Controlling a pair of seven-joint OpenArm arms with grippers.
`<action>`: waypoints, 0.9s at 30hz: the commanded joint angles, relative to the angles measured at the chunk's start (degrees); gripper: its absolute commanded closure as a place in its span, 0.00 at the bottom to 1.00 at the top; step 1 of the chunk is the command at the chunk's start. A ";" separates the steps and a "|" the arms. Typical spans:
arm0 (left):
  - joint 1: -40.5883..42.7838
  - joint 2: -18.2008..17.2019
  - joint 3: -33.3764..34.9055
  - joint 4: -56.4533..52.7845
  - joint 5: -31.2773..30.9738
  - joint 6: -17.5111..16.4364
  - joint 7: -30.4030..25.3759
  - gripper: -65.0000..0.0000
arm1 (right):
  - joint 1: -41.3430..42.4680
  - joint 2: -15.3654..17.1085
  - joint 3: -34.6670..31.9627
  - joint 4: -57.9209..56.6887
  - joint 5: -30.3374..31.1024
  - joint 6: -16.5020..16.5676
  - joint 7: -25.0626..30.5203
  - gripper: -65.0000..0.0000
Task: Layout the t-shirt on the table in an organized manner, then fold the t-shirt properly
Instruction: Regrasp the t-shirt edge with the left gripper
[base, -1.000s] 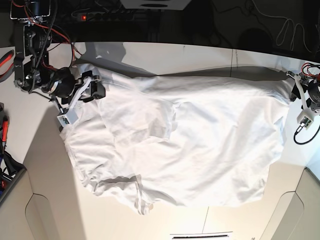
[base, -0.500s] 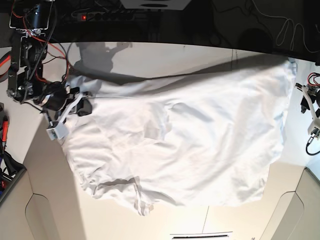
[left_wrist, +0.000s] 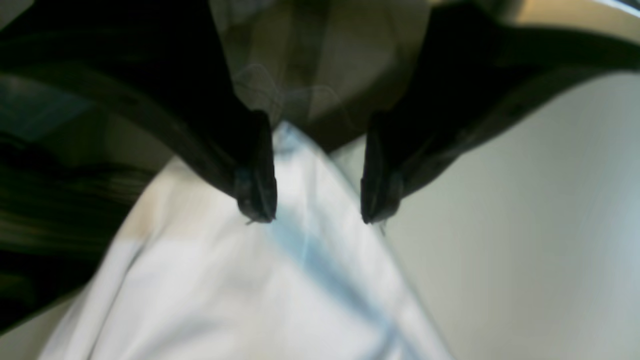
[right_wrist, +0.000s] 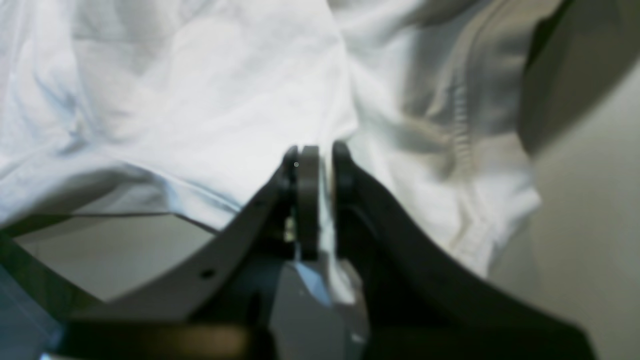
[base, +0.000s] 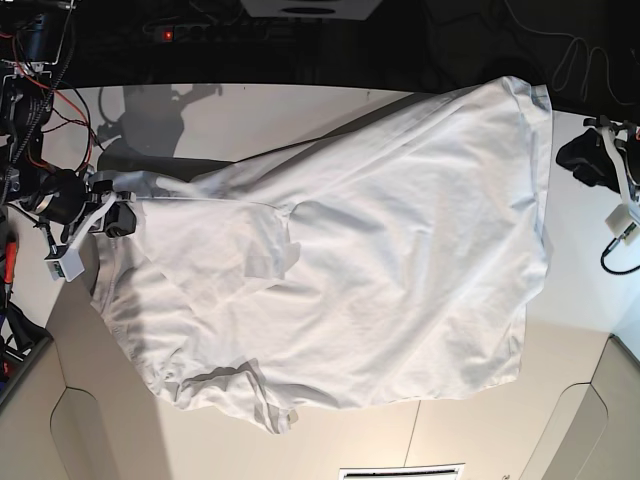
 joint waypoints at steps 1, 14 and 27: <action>1.09 -1.31 -0.66 0.59 1.07 -0.21 -3.28 0.52 | 0.79 0.81 0.28 0.98 0.94 0.44 0.92 1.00; 5.55 3.23 -0.68 -8.52 26.95 -0.21 -20.92 0.52 | 0.76 0.81 0.28 0.98 1.57 0.42 0.85 1.00; 5.33 3.76 -0.68 -8.61 5.86 3.82 -13.64 0.52 | 0.76 0.81 0.28 0.98 1.81 0.42 0.85 1.00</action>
